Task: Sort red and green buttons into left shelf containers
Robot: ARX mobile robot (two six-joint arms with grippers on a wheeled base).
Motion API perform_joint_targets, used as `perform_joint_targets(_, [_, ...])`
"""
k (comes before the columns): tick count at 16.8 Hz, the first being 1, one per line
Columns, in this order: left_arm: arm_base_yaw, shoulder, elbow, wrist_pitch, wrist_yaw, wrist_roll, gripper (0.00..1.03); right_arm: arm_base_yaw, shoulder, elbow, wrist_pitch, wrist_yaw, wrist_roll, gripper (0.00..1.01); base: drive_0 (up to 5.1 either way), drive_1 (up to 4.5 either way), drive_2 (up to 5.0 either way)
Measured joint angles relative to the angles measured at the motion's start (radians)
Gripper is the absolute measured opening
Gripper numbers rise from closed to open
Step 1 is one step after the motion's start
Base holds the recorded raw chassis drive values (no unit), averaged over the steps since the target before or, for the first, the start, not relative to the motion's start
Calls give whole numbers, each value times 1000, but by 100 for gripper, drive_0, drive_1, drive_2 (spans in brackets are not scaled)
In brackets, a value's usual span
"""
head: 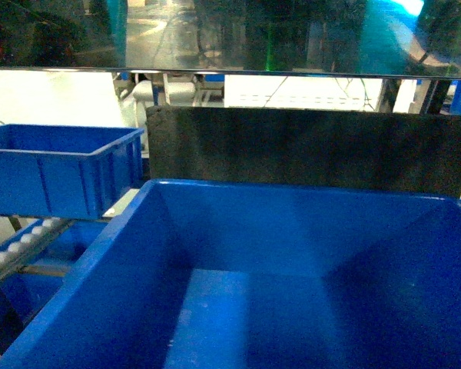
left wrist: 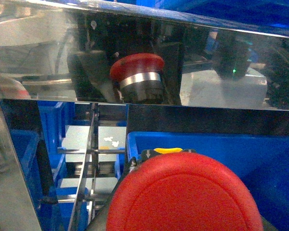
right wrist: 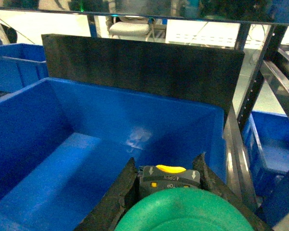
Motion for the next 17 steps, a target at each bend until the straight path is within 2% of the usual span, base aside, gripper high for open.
perform_joint_targets(1, [0,0,0,0,0,0,24,13,27,-6,40,-8,-8,29,0,0,0])
perform_joint_targets(3, [0,0,0,0,0,0,24,80,100,-37,108,-19,-23,29,0,0,0])
perform_joint_targets(6, [0,0,0,0,0,0,24,151,228,-54,224,-5,-34,29,0,0,0])
perform_joint_targets(8, [0,0,0,0,0,0,24,187,317,-71,319,20,-42,29,0,0,0])
perform_joint_targets(11, [0,0,0,0,0,0,24,242,572,-74,542,66,-53,29,0,0,0])
perform_joint_targets(14, [0,0,0,0,0,0,24,297,886,-22,744,96,-93,29,0,0,0])
perform_joint_targets(17, [0,0,0,0,0,0,24,327,1078,69,790,130,-121,29,0,0,0])
